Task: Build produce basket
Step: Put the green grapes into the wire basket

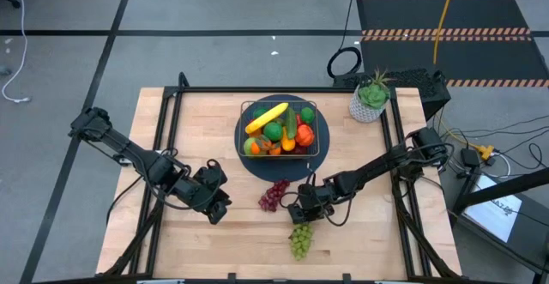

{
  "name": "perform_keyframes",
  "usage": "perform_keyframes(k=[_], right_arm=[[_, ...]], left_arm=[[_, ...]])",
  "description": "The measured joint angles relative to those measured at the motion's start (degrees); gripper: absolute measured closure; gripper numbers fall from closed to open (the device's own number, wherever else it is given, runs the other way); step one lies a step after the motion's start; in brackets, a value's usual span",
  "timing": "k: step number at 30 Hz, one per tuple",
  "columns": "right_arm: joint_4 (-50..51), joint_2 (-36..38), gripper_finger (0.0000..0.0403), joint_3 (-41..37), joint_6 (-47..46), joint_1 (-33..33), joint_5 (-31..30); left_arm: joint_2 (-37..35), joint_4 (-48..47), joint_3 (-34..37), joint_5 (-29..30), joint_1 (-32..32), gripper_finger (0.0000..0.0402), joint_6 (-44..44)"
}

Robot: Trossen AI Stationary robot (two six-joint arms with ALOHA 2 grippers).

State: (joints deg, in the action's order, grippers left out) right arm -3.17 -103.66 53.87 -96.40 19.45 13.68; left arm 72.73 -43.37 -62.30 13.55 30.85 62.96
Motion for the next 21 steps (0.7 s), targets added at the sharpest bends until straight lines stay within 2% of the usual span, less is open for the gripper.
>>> perform_keyframes(k=[12,14,21], right_arm=[[-6.1,0.0,0.0383,0.0,6.1,0.2,-1.6],[-8.6,0.0,0.0393,0.0,7.6,0.2,-1.6],[-13.4,3.0,0.0387,-0.1,11.9,0.0,-3.9]], left_arm=[[0.0,-0.1,0.0,0.0,0.0,0.0295,0.0],[0.0,0.0,0.0,0.0,0.0,0.0295,0.0],[0.0,-0.1,0.0,0.1,0.0,0.0295,0.2]])
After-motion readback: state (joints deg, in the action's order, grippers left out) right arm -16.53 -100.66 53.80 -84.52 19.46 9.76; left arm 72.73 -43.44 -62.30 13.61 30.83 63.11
